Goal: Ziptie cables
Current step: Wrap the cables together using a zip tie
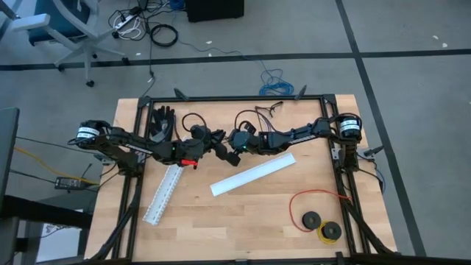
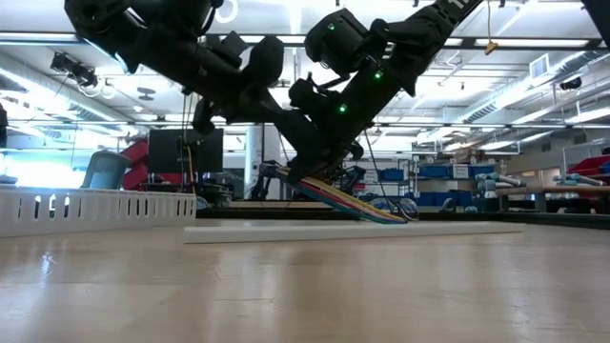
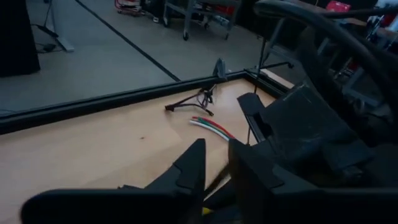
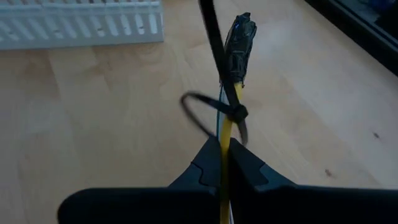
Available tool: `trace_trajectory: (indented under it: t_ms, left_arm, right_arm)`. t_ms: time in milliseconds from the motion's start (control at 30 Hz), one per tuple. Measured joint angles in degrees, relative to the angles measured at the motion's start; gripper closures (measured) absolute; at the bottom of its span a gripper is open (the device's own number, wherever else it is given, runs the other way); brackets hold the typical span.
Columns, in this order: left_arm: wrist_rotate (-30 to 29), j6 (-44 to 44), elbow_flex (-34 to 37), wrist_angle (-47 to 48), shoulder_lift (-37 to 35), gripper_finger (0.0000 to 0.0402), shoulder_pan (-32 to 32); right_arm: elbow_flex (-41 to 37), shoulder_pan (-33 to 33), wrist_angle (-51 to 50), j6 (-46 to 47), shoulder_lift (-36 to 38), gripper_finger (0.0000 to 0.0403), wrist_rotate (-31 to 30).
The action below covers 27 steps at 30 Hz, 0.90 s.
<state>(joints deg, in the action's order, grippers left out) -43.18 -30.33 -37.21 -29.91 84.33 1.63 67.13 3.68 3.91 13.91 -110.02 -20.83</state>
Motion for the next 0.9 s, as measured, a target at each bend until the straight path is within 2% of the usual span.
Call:
trace_trajectory:
  t_ms: [200,300,500,733,900]
  left_arm:
    - [4.18,0.51,0.00,1.26,-0.10,0.0282,0.00]
    - [8.11,3.23,0.00,0.88,-0.69,0.0271,0.00]
    - [10.68,11.03,0.02,4.20,-5.29,0.0263,0.04]
    - [11.06,24.35,0.02,15.35,-13.84,0.0263,1.96]
    - [11.00,25.84,-0.04,26.87,-16.65,0.0264,4.09]
  right_arm:
    - [0.00,-0.96,-0.14,-1.60,0.00,0.0399,0.01]
    - [0.00,-1.07,-0.15,-1.58,0.00,0.0399,-0.33]
    - [0.02,-1.70,-0.23,-2.29,0.07,0.0399,-0.08]
    - [0.02,-2.62,-3.49,-3.63,0.07,0.0399,3.07]
    - [0.02,-2.49,-5.68,-5.82,0.07,0.0399,9.25]
